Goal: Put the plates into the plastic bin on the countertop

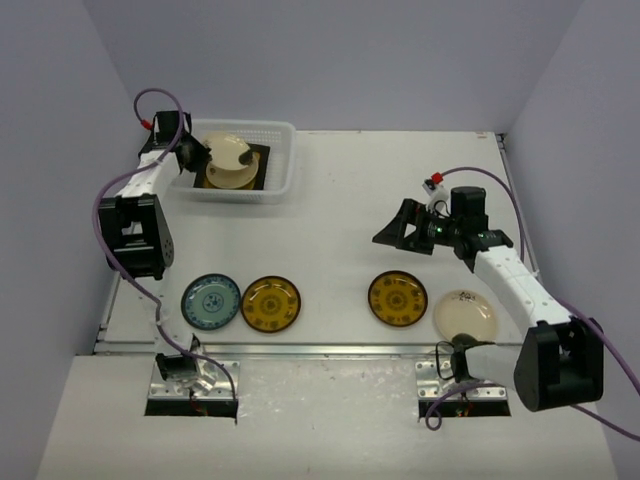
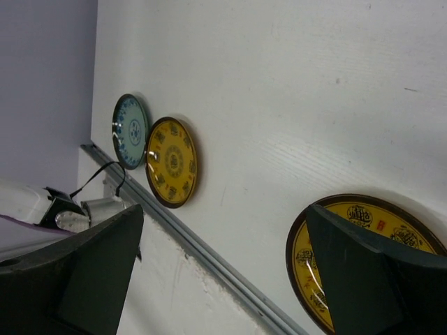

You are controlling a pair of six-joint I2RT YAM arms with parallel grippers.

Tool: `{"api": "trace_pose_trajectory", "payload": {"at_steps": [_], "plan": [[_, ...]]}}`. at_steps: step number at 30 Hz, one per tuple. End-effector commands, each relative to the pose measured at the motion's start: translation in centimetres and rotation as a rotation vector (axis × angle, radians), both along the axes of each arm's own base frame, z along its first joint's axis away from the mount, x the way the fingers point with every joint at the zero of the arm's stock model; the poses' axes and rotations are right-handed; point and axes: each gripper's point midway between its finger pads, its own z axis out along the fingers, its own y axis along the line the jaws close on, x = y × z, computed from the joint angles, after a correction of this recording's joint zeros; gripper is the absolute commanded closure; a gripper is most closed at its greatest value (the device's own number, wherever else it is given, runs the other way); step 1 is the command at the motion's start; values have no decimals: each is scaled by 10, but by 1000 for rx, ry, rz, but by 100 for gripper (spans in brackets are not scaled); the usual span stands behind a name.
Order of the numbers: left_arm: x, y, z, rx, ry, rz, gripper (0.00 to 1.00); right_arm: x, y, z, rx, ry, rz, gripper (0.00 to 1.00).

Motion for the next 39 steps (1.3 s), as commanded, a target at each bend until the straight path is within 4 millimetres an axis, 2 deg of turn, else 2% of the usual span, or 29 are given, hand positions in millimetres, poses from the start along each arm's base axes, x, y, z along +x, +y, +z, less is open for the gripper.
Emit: {"api": "trace_pose_trajectory", "payload": {"at_steps": [1,5,6,8,9,10,14,16,17,20,22,23,26,27,28,30,33,37,39], "plan": [[12,13,20,26,-21,14,96,4,-11,11,-58,-97,-20,1],[13,4,17,-2,-21,-30,72,5,-16,15,-91,-115,-34,1],[10,3,17,-6,-18,-37,52,6,-18,15,-106,-116,-44,1],[6,0,18,-9,-16,-49,32,9,-23,10,-138,-103,-55,1],[1,-2,22,-4,-20,-55,8,11,-27,6,-169,-87,-72,1],[-1,-4,28,6,-30,-65,0,12,-32,2,-194,-72,-88,1],[-6,-28,66,99,-82,-141,0,16,-46,-4,-268,-50,-151,1],[-10,-35,74,121,-80,-166,0,16,-48,-1,-273,-55,-164,1],[-14,-46,82,117,-93,-191,0,17,-50,2,-278,-60,-179,1],[-34,-104,114,107,-201,-328,0,17,-59,20,-293,-107,-248,1],[-63,-169,118,75,-254,-486,0,14,-69,31,-315,-131,-311,1],[-72,-190,116,53,-266,-543,0,13,-73,36,-320,-147,-335,1],[-100,-253,100,-46,-288,-720,0,6,-87,50,-342,-195,-422,1],[-117,-286,79,-82,-259,-808,0,0,-97,57,-356,-227,-483,1],[-127,-306,71,-109,-262,-876,0,-4,-102,61,-368,-241,-506,1],[-165,-359,26,-154,-187,-1041,0,-18,-109,69,-393,-253,-522,1],[-210,-409,-12,-216,-126,-1221,0,-31,-110,76,-404,-271,-502,1],[-259,-445,-50,-249,-55,-1361,2,-44,-104,78,-382,-290,-458,1],[-271,-447,-74,-255,0,-1373,4,-48,-98,73,-358,-287,-435,1]]}}
